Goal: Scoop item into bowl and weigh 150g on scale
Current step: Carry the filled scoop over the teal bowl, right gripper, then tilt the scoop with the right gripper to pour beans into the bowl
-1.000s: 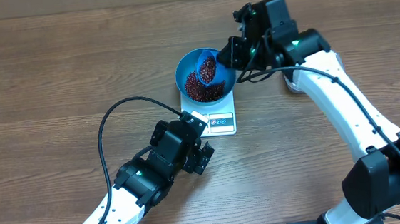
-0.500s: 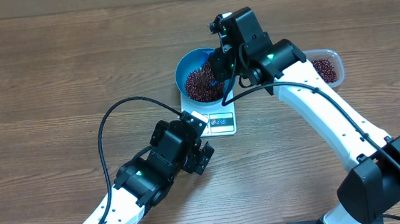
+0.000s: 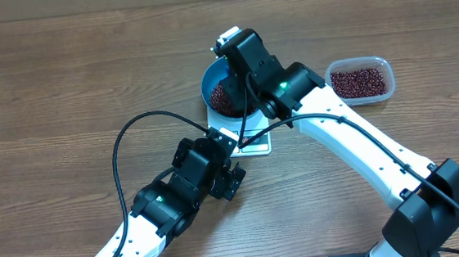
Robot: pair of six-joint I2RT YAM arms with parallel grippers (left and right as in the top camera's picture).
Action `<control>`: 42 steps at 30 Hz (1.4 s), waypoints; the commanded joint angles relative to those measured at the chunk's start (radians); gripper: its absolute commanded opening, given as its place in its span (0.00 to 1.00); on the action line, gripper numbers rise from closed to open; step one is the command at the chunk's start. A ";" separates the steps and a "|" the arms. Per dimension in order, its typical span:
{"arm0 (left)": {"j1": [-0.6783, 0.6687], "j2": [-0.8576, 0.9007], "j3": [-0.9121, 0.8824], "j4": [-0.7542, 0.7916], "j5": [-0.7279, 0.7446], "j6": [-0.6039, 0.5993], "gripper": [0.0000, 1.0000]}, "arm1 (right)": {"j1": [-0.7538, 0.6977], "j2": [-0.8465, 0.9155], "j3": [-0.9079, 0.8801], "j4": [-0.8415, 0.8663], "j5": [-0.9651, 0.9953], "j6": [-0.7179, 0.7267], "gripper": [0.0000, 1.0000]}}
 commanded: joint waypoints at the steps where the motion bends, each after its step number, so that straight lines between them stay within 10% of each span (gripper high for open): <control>1: 0.005 -0.007 -0.012 0.004 -0.014 0.020 0.99 | -0.002 -0.043 0.029 0.011 0.035 -0.008 0.04; 42: 0.005 -0.007 -0.012 0.004 -0.014 0.019 1.00 | -0.003 -0.043 0.028 0.041 0.039 -0.008 0.04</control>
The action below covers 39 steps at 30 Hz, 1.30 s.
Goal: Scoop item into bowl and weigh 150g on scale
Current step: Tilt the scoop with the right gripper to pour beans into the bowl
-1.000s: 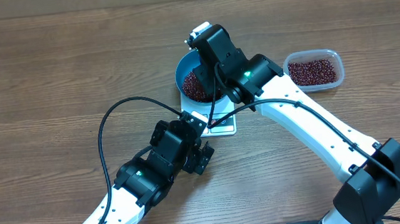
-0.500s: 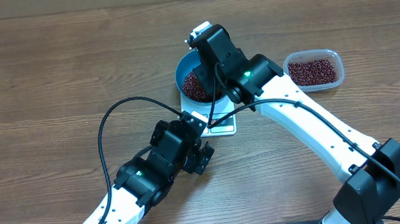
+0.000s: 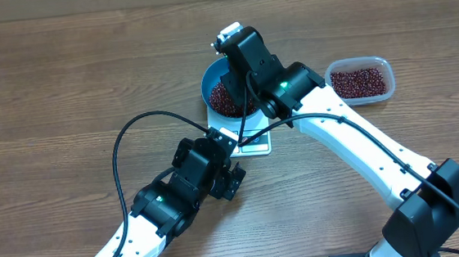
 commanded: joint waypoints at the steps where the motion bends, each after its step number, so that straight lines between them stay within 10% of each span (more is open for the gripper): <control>1: 0.005 -0.007 -0.012 0.004 -0.014 0.020 0.99 | -0.003 -0.043 0.028 0.008 0.011 -0.005 0.04; 19: 0.005 -0.007 -0.012 0.004 -0.014 0.019 0.99 | -0.129 -0.043 0.028 -0.077 -0.239 0.292 0.04; 39: 0.005 -0.007 -0.012 0.003 -0.014 0.020 1.00 | -0.193 -0.043 0.027 -0.072 -0.357 0.144 0.04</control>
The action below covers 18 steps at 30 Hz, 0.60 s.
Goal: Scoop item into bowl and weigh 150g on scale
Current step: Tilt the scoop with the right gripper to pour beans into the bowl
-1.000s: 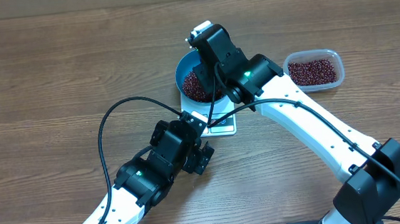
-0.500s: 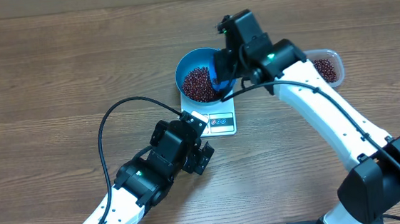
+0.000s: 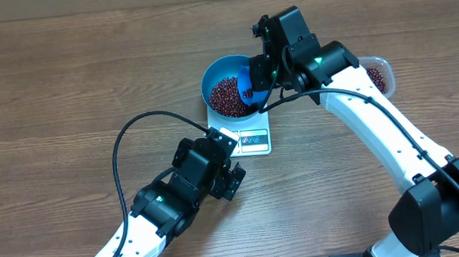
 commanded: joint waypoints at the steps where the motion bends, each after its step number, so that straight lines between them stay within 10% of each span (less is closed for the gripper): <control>1: 0.005 -0.007 -0.012 0.004 -0.014 0.019 1.00 | 0.000 -0.043 0.027 0.017 -0.008 -0.083 0.04; 18: 0.005 -0.007 -0.012 0.004 -0.014 0.020 1.00 | 0.014 0.038 0.025 0.045 -0.019 -0.164 0.04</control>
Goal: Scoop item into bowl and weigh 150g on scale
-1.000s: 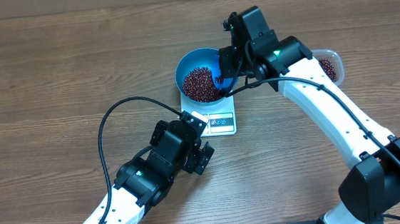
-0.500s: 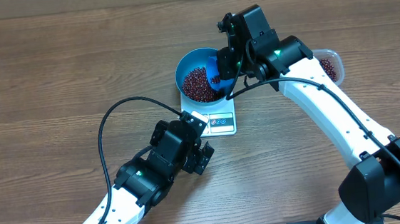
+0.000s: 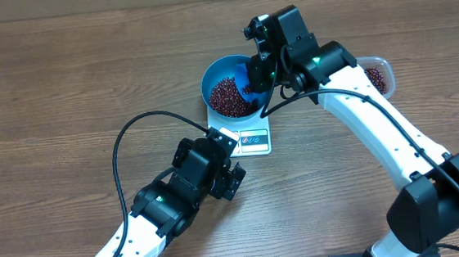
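A blue bowl (image 3: 219,80) holding red beans (image 3: 227,97) stands on the white scale (image 3: 251,140) at mid table. My right gripper (image 3: 256,70) hangs over the bowl's right rim, shut on a blue scoop (image 3: 245,80) that dips into the bowl. The right wrist hides the fingers themselves. My left gripper (image 3: 232,177) rests low on the table just in front of the scale. Its jaws are hidden under the wrist, so its state is unclear.
A clear plastic tub of red beans (image 3: 377,77) sits right of the bowl, mostly covered by the right arm. The left arm's black cable (image 3: 124,145) loops over the table to the left. Wooden tabletop (image 3: 61,76) lies all around.
The right wrist has shifted slightly left and toward the far side. The blue scoop shows less and sits a little further back over the bowl's right rim. The left arm has not moved.
The right wrist first hung over the bowl's middle, covering much of it, and stayed there at the second moment. Then it stood at the bowl's right side with the blue scoop showing over the beans. Now it is there still, slightly shifted. The left arm stayed put throughout.
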Robot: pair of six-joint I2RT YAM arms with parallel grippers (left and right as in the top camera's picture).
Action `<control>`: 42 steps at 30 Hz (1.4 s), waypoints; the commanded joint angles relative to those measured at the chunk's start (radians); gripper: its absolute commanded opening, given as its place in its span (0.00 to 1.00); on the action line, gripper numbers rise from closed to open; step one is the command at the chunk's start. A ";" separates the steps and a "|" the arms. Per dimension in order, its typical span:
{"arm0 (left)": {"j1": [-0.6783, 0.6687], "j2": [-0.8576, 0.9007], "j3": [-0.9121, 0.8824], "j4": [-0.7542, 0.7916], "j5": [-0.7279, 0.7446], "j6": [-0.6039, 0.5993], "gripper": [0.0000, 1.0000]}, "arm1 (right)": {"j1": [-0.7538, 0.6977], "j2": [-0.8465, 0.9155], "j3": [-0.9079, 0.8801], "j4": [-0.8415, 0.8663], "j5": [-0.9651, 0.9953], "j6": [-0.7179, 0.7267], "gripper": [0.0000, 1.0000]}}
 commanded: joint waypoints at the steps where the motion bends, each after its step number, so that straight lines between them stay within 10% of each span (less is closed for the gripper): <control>1: 0.005 -0.007 -0.012 0.003 -0.014 0.019 1.00 | 0.012 0.024 0.025 0.017 -0.006 -0.009 0.04; 42: 0.005 -0.007 -0.012 0.003 -0.014 0.020 0.99 | 0.108 0.087 0.019 0.018 0.042 -0.124 0.04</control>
